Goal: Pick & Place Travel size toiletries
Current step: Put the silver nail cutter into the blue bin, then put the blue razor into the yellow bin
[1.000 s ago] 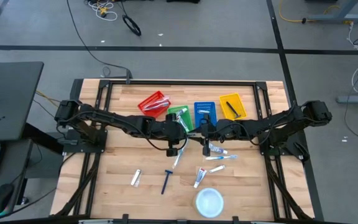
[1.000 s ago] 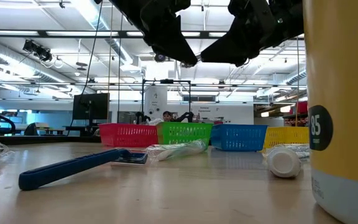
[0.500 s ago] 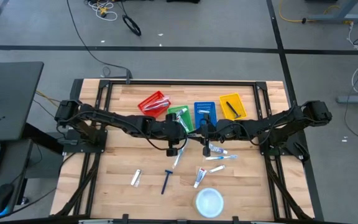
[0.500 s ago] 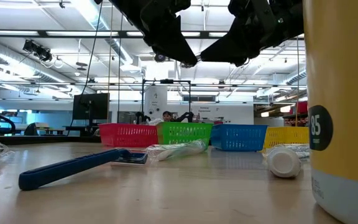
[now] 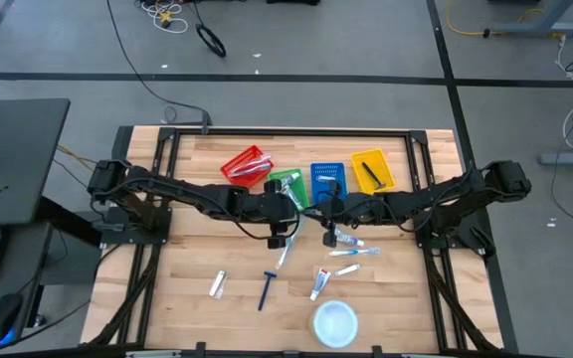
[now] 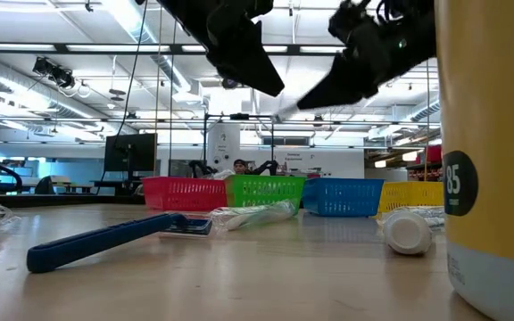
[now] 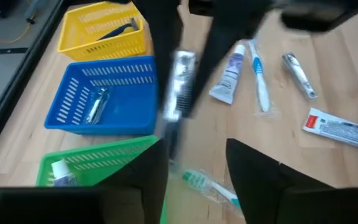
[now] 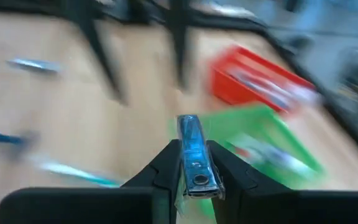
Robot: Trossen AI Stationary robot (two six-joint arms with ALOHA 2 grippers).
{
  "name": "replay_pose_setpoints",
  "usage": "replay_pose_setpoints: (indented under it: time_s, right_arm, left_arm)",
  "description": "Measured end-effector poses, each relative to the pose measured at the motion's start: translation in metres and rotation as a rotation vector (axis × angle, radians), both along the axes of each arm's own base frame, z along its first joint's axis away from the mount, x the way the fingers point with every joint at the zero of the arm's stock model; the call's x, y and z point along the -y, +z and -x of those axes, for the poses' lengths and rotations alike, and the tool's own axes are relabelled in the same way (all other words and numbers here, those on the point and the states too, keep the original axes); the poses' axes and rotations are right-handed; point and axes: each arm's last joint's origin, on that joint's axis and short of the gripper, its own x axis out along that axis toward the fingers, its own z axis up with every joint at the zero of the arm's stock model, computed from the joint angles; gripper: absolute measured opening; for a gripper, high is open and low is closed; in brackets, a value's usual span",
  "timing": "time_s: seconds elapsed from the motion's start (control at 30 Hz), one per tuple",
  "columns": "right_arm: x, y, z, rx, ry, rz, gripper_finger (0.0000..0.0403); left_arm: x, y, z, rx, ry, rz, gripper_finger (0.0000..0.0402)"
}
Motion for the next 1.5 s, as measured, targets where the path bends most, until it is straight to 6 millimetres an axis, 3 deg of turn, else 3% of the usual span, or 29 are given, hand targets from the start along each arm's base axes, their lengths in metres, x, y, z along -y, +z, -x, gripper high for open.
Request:
replay_pose_setpoints:
  time_s: [0.2,0.3,0.77,1.0,1.5]
  right_arm:
    - [0.015,-0.011,0.013,-0.069,-0.468,0.065,0.0068]
    - [0.024,-0.017,0.019,-0.109,-0.576,0.045,0.0067]
    - [0.075,-0.037,0.031,-0.269,-0.458,-0.254,0.0067]
    - [0.094,-0.045,0.038,-0.238,-0.363,-0.281,0.0072]
    - [0.101,-0.045,0.040,-0.242,-0.354,-0.269,0.0178]
  left_arm:
    - [-0.001,0.000,0.000,0.001,0.029,-0.014,0.0192]
    - [-0.001,0.000,0.000,0.002,0.029,-0.014,0.0191]
    - [-0.001,0.000,0.000,0.004,0.029,-0.013,0.0186]
    - [-0.001,0.000,0.000,0.004,0.027,-0.019,0.0183]
    - [-0.001,0.000,0.000,0.002,0.024,-0.022,0.0183]
